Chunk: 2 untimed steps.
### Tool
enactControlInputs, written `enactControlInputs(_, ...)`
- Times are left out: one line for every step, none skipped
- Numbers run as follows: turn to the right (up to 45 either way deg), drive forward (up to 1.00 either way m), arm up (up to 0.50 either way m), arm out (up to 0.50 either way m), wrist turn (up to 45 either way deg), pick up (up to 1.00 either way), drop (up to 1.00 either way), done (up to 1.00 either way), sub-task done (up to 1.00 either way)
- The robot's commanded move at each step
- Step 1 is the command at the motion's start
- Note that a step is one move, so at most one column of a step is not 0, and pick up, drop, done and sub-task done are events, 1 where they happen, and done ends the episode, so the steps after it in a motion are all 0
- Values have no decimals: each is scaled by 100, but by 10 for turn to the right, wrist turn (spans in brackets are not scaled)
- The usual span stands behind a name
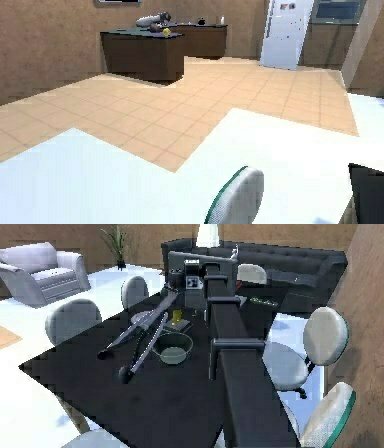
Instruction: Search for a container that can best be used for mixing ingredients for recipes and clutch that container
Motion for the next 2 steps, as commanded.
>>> enactControlInputs(0, 0, 0, 0, 450, 0, 0, 0, 0)
enactControlInputs(0, 0, 0, 0, 450, 0, 0, 0, 0)
